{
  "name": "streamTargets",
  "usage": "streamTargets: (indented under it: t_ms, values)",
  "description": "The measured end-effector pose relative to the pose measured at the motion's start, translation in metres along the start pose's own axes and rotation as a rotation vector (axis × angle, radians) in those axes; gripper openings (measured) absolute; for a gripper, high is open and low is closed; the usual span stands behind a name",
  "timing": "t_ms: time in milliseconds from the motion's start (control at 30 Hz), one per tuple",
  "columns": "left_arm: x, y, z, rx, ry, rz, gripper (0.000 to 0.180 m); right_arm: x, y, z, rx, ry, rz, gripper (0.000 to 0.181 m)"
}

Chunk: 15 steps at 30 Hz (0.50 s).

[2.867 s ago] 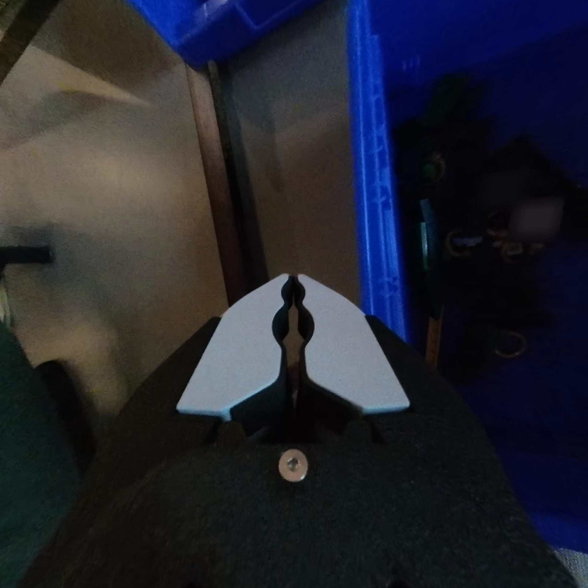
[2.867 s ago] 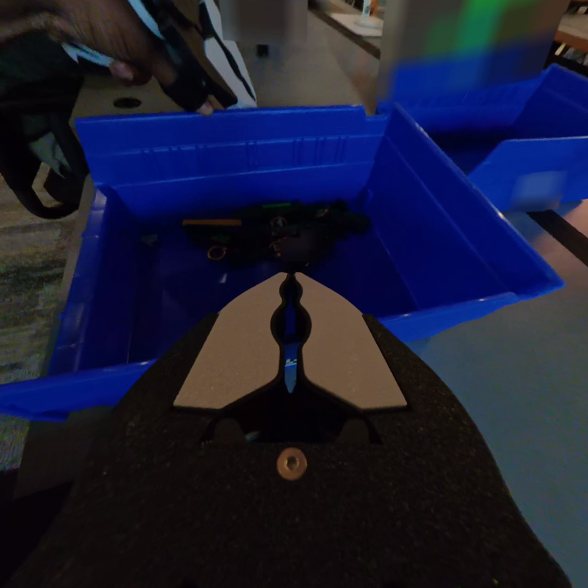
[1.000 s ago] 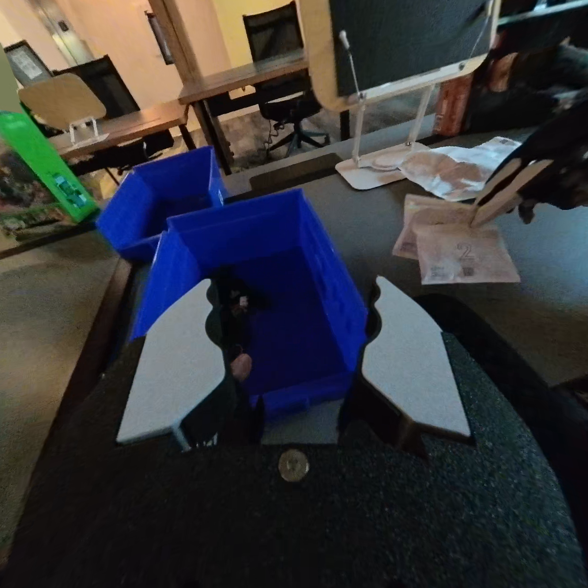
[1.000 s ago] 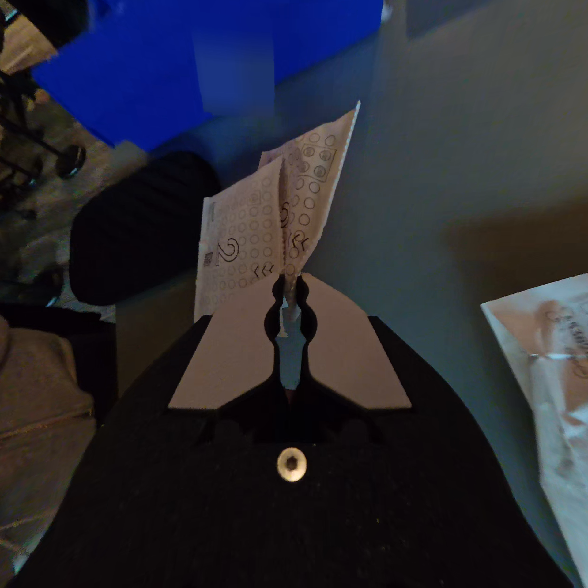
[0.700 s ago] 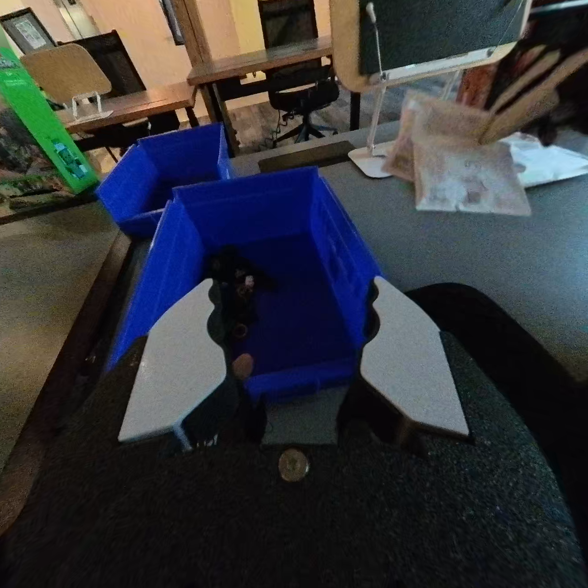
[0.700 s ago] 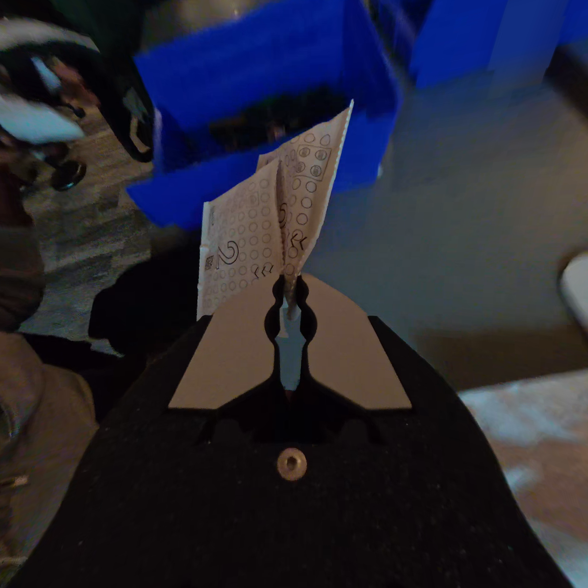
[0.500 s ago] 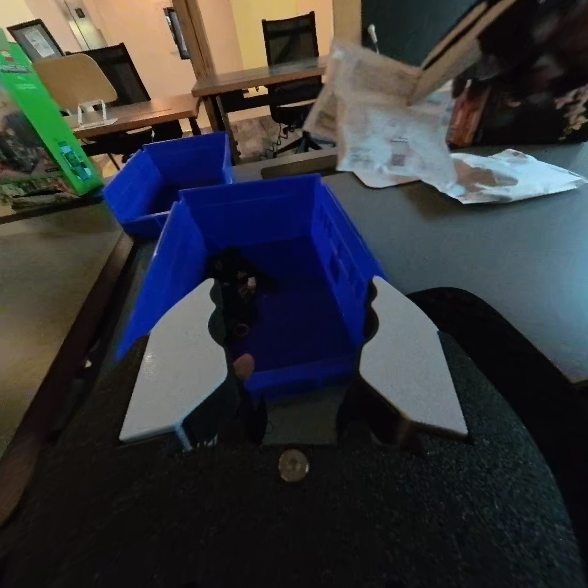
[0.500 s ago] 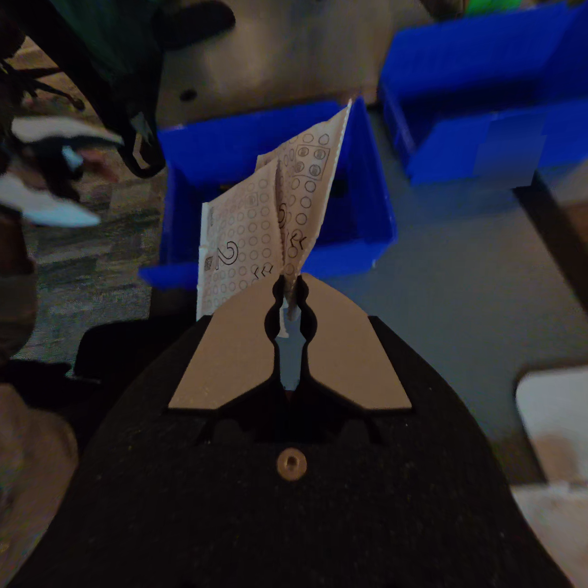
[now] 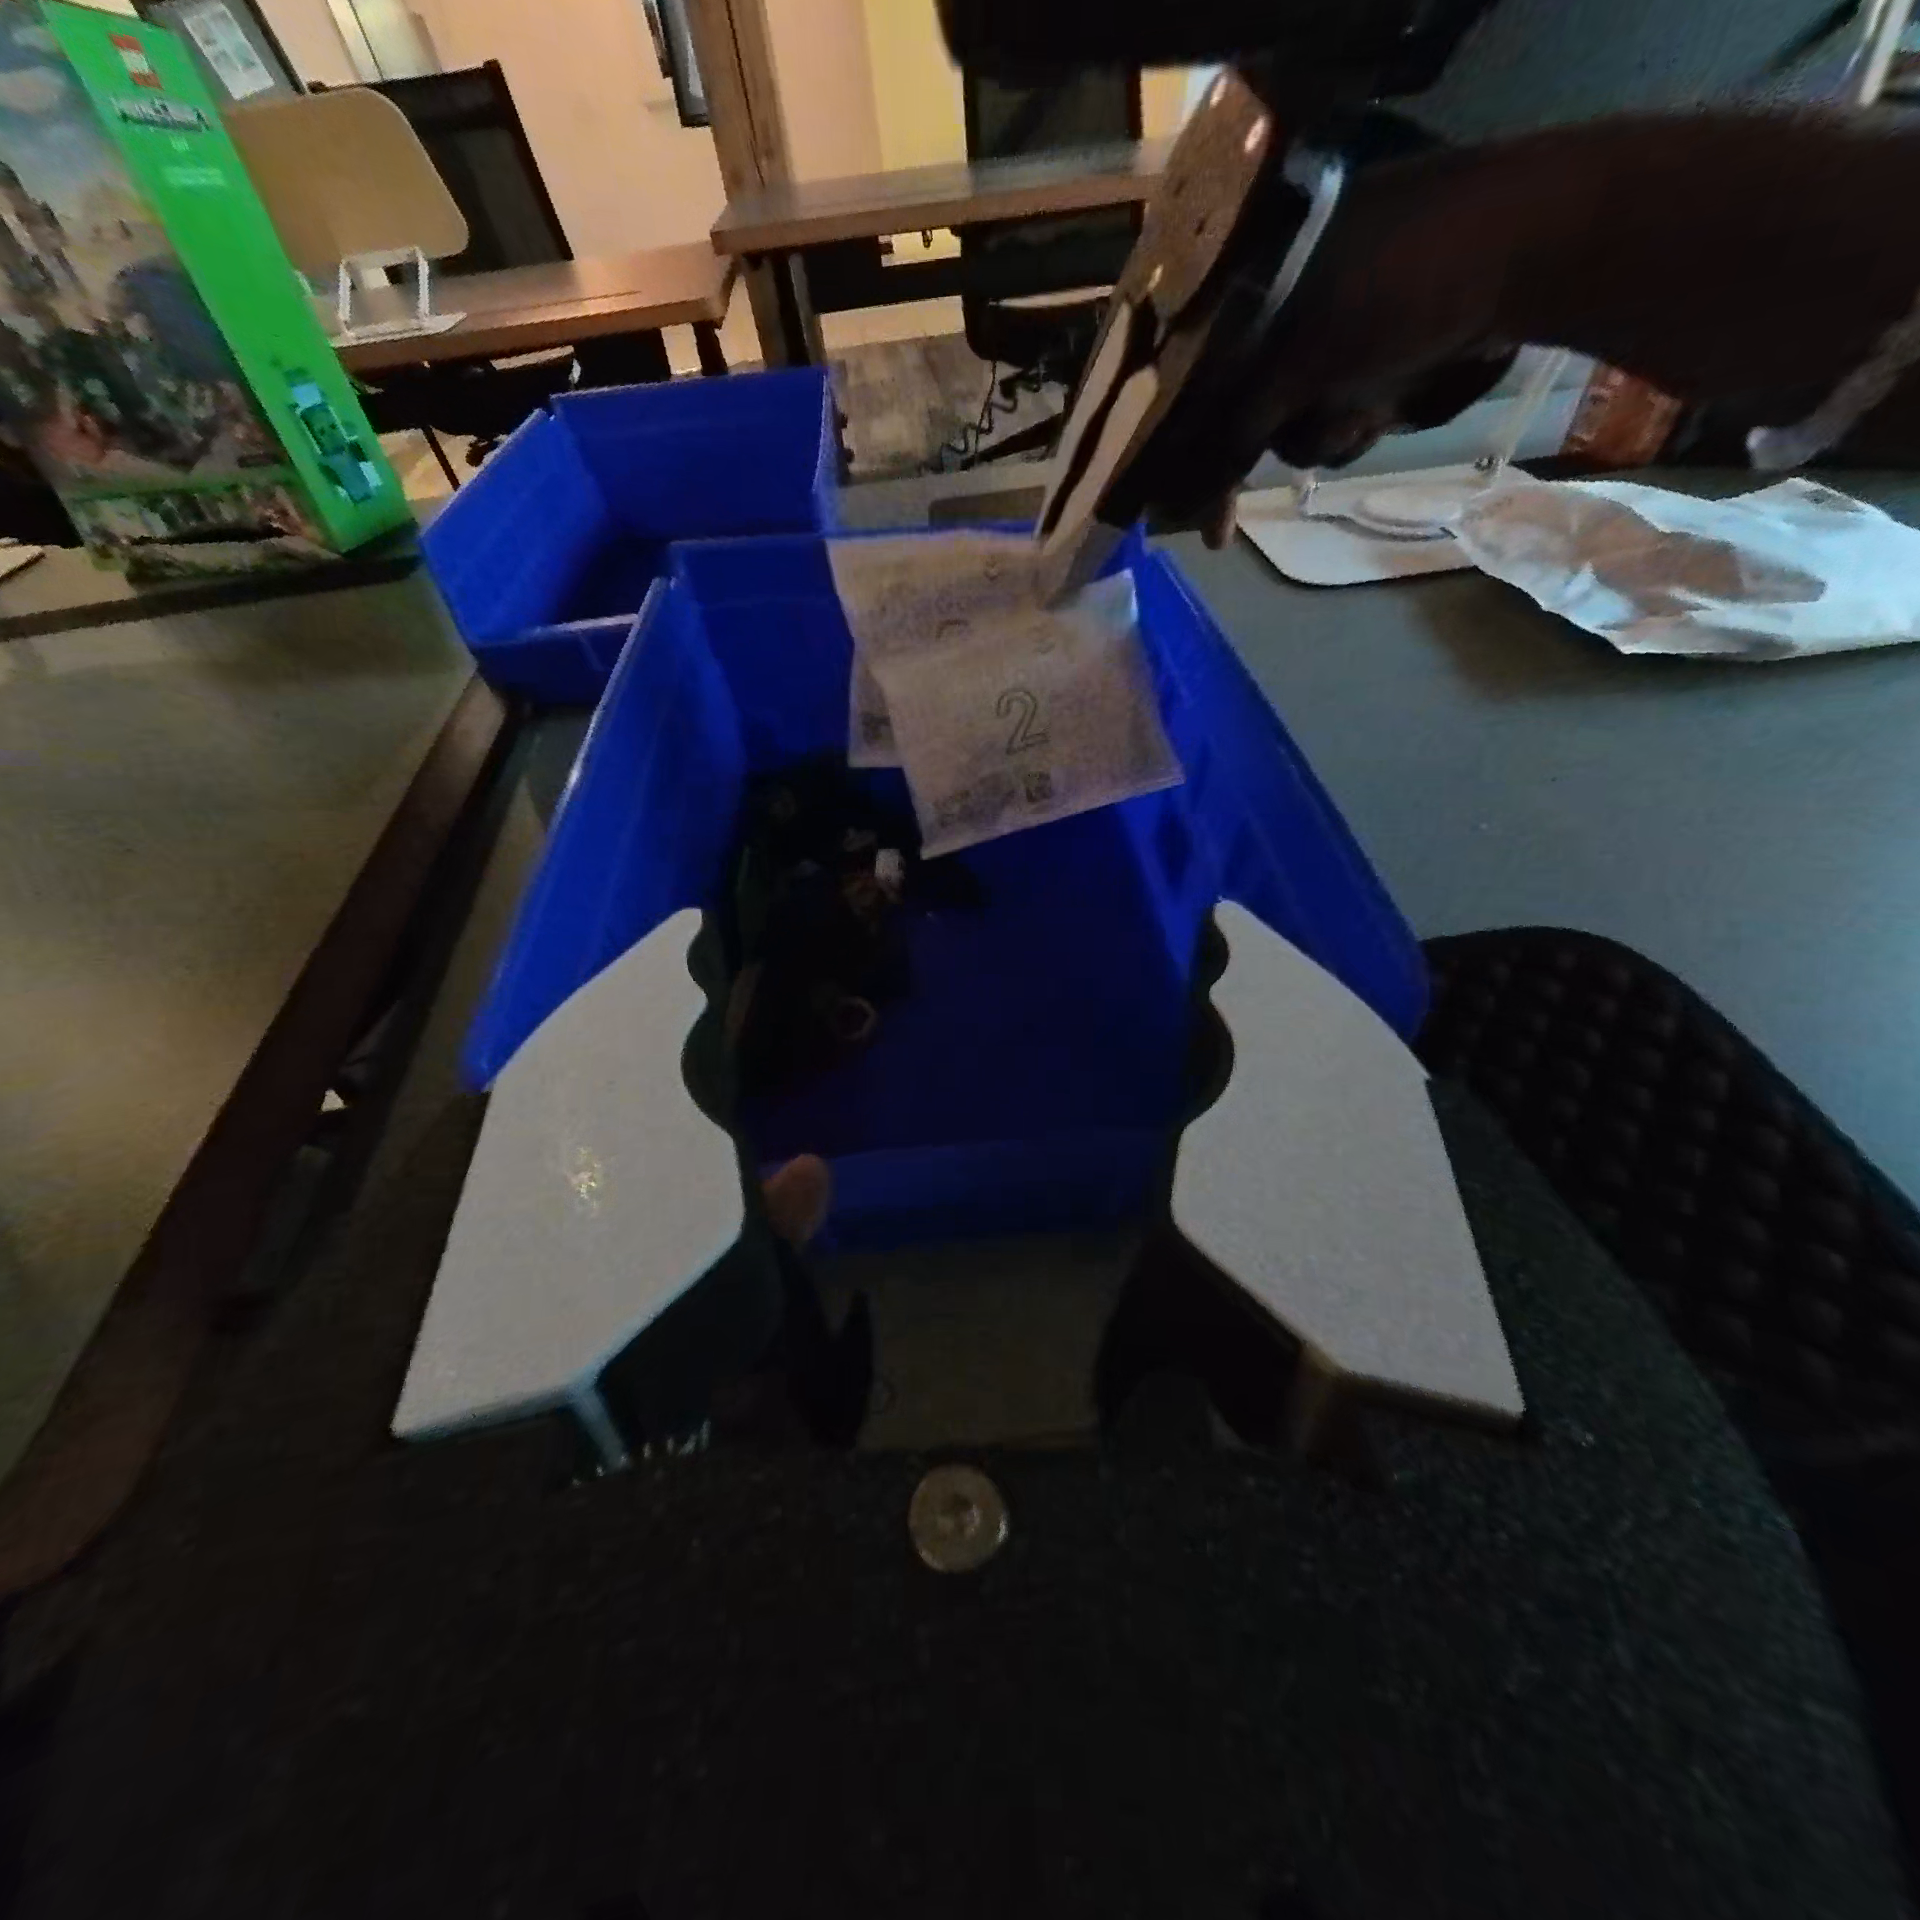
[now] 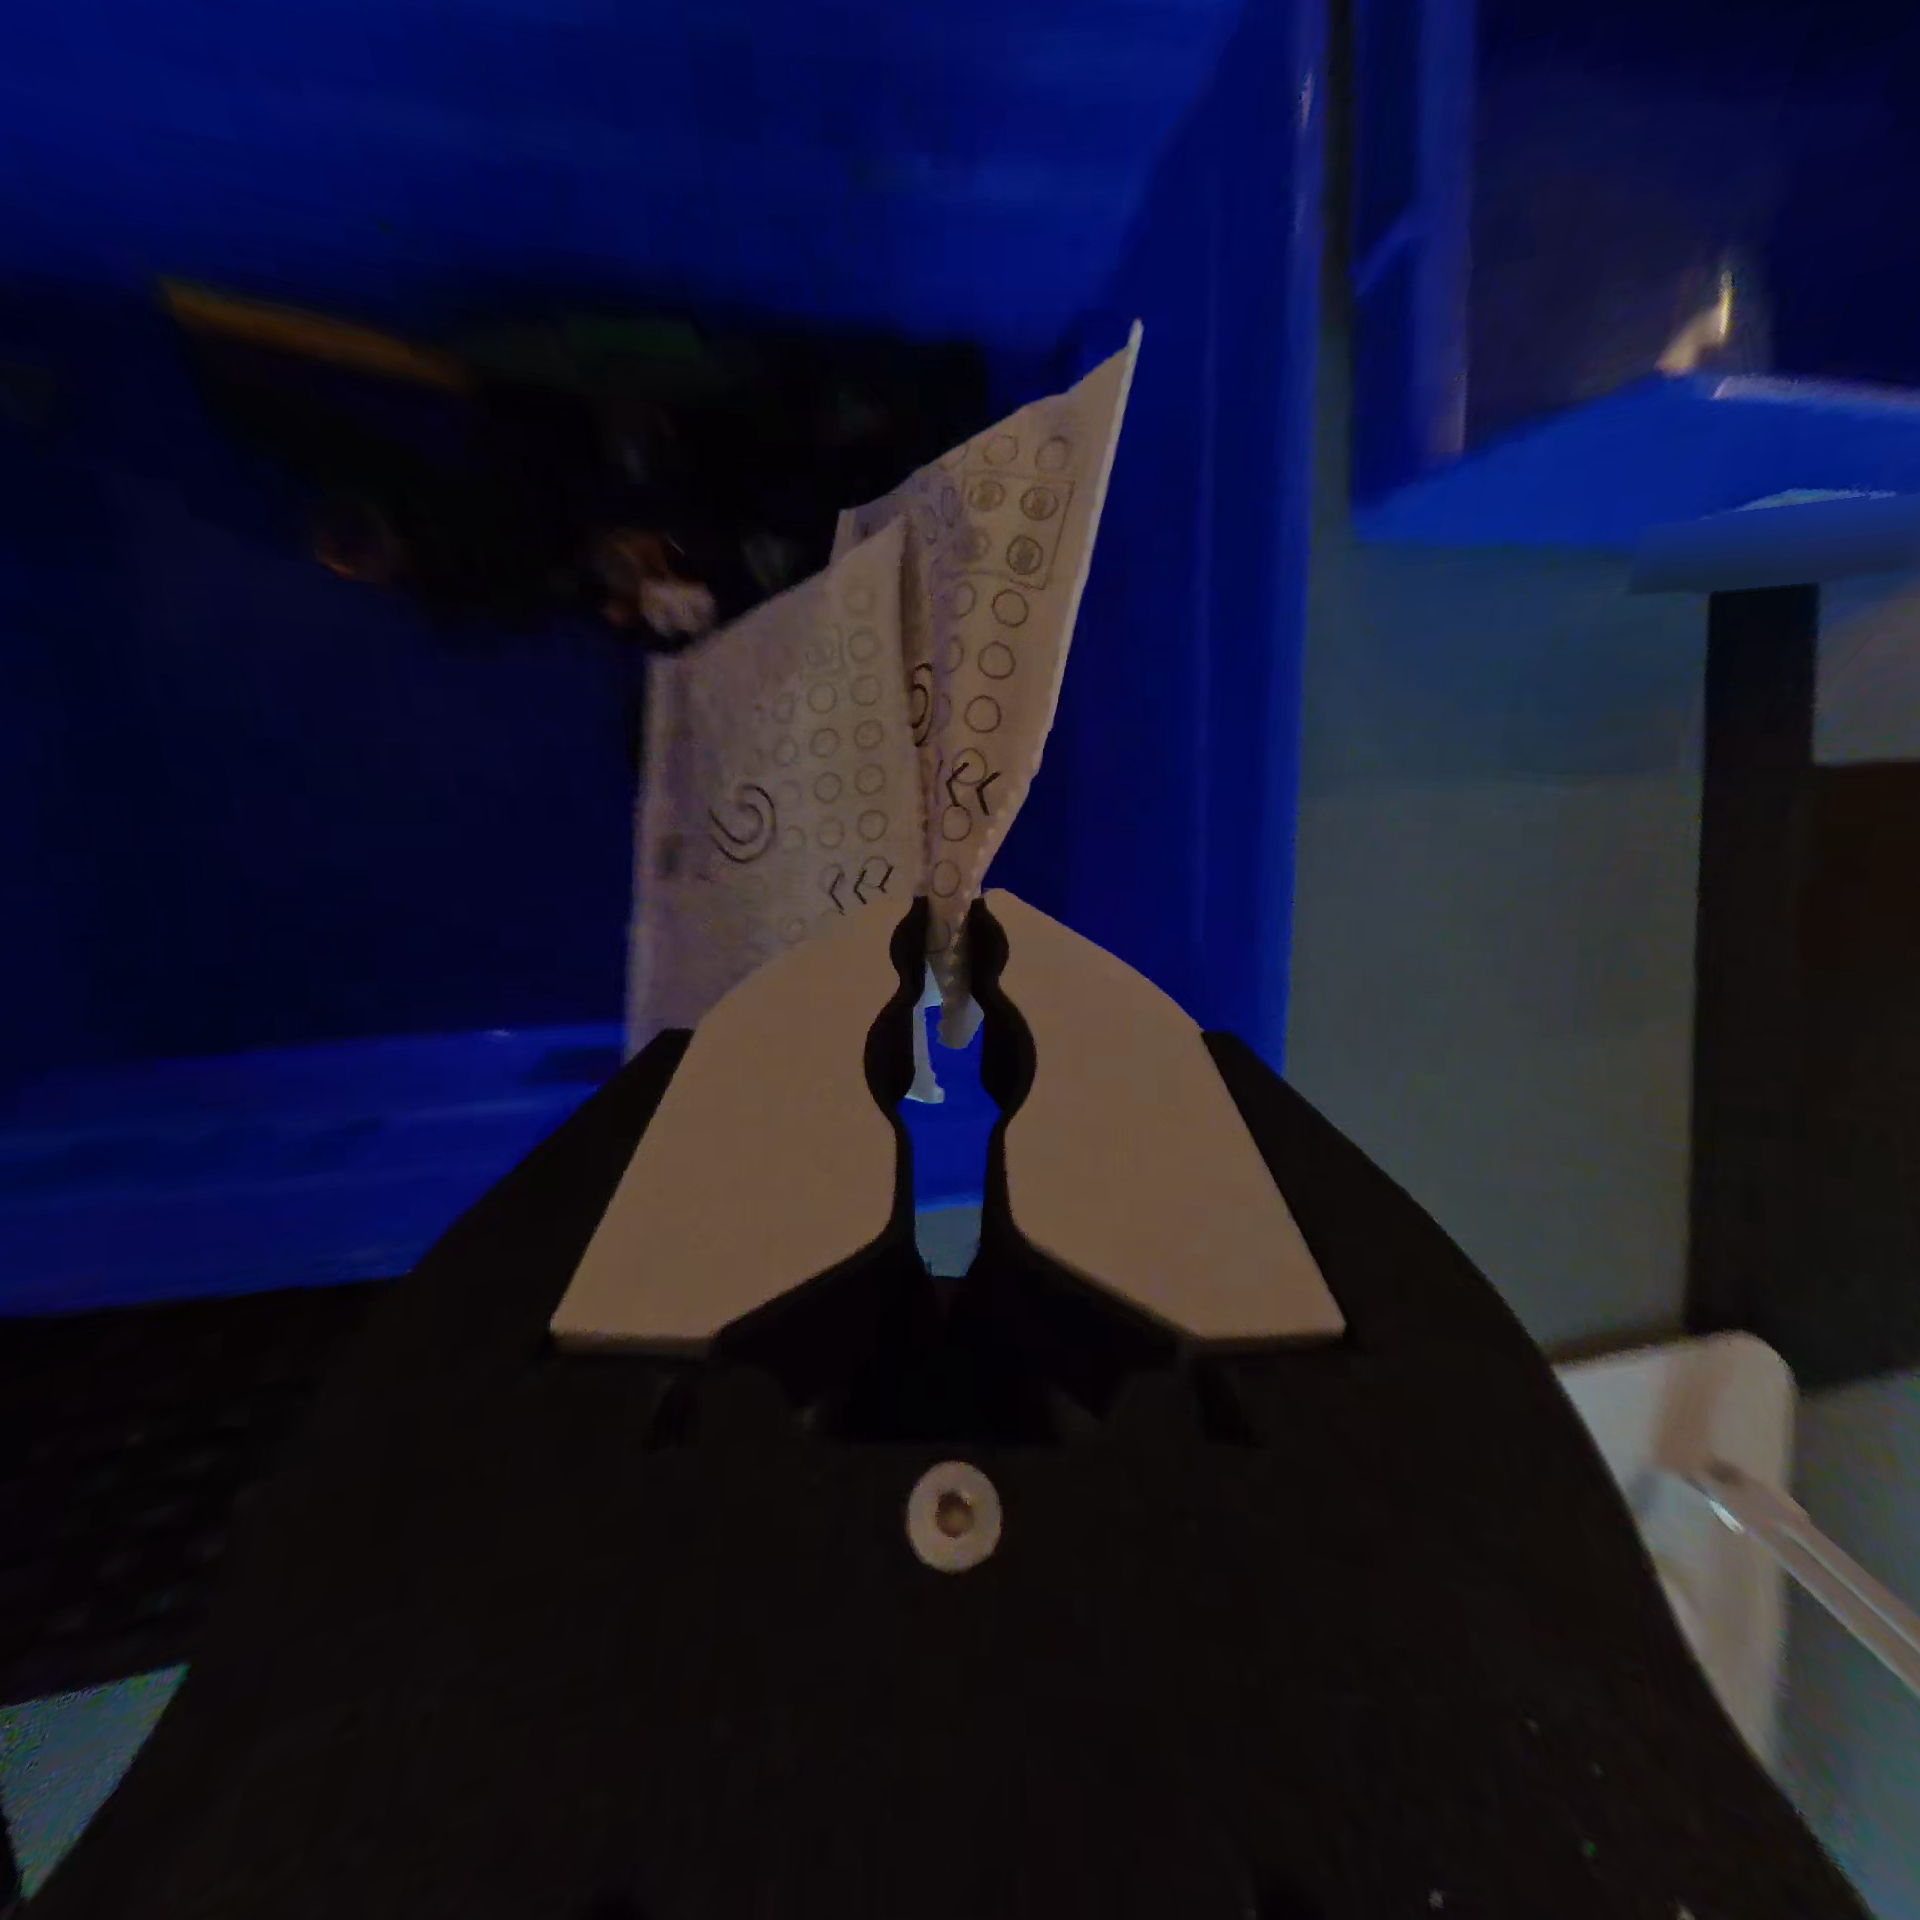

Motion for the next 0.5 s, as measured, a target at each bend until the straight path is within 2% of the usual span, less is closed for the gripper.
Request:
streamTargets:
  t_ms: [267,333,500]
  values:
    - [0.000,-0.006,0.003,-0.027,-0.020,0.007,0.084,-0.001,-0.016,0.003,-0.244,0.006,0.122,0.011]
    - [0.001,-0.006,0.002,-0.033,-0.029,0.003,0.084,0.001,-0.016,0.004,-0.260,0.024,0.205,0.017]
    - [0.000,-0.006,0.002,-0.030,-0.030,0.001,0.084,0.000,0.001,0.001,-0.176,0.027,0.221,0.035]
Point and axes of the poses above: each gripper's, where its closed fingertips meet, y back along the fingers, z out of its underside, x = y × z across the jaws, the point moved 9 cm from there along y, back along the fingers, and after that the axes turned 12 degrees about -x, right-handed, at the moved point
